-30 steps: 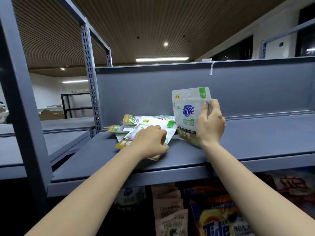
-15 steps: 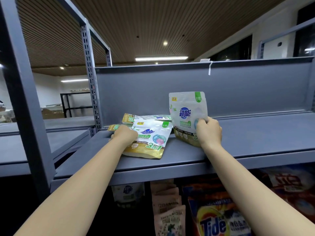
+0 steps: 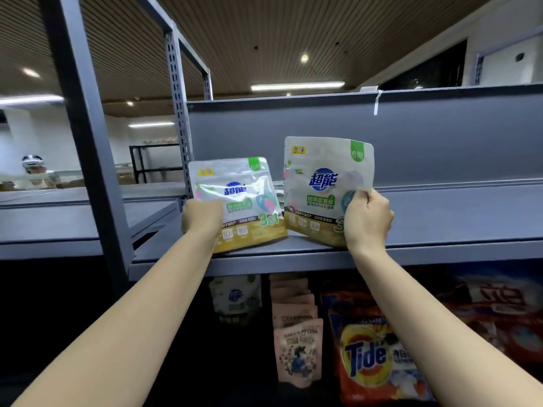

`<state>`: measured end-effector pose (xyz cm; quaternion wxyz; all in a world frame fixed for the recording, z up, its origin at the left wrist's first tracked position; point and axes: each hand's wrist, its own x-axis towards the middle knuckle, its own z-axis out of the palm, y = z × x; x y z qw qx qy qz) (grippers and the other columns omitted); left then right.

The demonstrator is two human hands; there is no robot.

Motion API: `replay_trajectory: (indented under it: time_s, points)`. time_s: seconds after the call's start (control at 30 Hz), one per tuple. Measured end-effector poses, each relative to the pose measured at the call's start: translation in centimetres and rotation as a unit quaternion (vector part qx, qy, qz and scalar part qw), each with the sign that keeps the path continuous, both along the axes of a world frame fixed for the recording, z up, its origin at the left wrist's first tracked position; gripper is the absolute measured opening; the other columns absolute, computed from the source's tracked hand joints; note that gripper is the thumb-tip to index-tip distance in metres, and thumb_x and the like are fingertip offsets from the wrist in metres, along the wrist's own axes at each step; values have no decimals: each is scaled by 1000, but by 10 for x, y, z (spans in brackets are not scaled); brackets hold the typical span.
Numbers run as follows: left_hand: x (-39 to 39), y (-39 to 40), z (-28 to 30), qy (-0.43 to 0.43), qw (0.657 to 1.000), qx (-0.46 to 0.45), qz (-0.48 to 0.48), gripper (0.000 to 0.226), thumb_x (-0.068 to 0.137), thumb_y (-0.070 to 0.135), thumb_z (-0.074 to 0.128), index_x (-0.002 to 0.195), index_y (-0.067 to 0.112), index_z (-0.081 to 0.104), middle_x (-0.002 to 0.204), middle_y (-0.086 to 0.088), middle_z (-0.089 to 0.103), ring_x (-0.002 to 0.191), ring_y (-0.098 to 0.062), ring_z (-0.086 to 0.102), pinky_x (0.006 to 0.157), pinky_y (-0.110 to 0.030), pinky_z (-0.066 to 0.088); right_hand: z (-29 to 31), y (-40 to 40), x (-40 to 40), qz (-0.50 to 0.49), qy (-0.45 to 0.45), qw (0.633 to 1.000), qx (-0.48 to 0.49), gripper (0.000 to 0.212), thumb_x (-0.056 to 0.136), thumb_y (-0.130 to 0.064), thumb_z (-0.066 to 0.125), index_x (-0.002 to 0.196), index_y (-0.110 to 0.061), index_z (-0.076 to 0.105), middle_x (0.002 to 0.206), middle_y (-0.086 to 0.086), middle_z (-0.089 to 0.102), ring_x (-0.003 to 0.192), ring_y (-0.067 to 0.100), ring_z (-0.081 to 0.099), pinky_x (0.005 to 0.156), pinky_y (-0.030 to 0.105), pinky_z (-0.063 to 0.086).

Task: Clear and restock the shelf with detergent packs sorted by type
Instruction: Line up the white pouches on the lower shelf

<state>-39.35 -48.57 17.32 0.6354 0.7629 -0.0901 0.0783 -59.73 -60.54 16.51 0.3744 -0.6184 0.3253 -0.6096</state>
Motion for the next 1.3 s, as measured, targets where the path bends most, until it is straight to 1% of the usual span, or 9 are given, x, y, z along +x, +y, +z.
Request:
replay_trajectory:
  time_s: [0.1,0.17,0.3,0.47,0.77,0.87,0.97,1.17,1.3]
  points:
    - [-18,20,-4,-34,998,-56,20,15,76,7,49,87,5,59,85,-12,61,78,-34,58,59,-30,44,-3,14,-9,-13,-25,999,-17,40,101,-40,35,82,-15,60,81,3,58,78,27,48,66,28,32]
    - [-38,35,-9,-61,994,-70,52,17,78,1,44,64,10,45,63,-4,46,59,-25,42,52,-25,28,-8,21,-16,-29,-44,998,-19,41,101,-43,36,78,-15,55,78,4,56,76,27,47,65,28,31]
    - [-73,61,-31,-91,985,-105,102,23,73,-3,40,56,11,34,57,0,40,53,-21,35,50,-27,23,-28,31,-28,-50,-54,997,-20,39,101,-33,36,71,-11,48,60,-3,46,65,27,41,58,31,25]
    - [-85,79,-94,-91,986,-45,132,27,72,-2,44,52,12,32,55,-2,41,64,-31,42,54,-30,26,-67,39,-31,-36,-10,999,-34,37,97,-26,37,64,-12,46,56,-6,45,53,11,39,51,32,26]
    - [-48,81,-216,115,982,13,153,21,83,5,42,68,8,57,85,-23,62,73,-36,51,64,-35,40,-155,68,-2,30,106,994,8,32,99,-20,41,74,-23,59,60,-8,55,59,17,51,54,28,36]
    - [-20,74,-238,196,974,-40,104,29,94,11,43,114,-2,61,117,-26,58,104,-42,55,81,-39,45,-187,77,19,65,139,988,28,30,98,-18,41,88,-24,69,68,-5,62,65,19,57,56,31,41]
    - [10,64,-255,267,961,-76,-20,37,99,14,39,131,-4,48,134,-22,51,120,-36,52,90,-36,46,-218,91,44,128,168,974,87,32,98,-14,38,93,-29,66,80,-7,63,79,18,59,68,30,46]
    - [63,43,-284,308,944,-100,-70,31,98,13,44,120,-5,57,106,-20,60,67,-24,52,53,-27,38,-280,100,97,211,152,927,272,19,101,-15,37,100,-14,55,98,1,56,90,17,53,72,26,41]
    - [92,23,-300,299,945,-101,-87,35,102,26,39,123,5,56,119,-11,59,95,-29,56,74,-31,43,-321,96,137,231,135,930,253,33,100,-12,43,132,-16,50,129,-1,52,121,20,51,96,21,38]
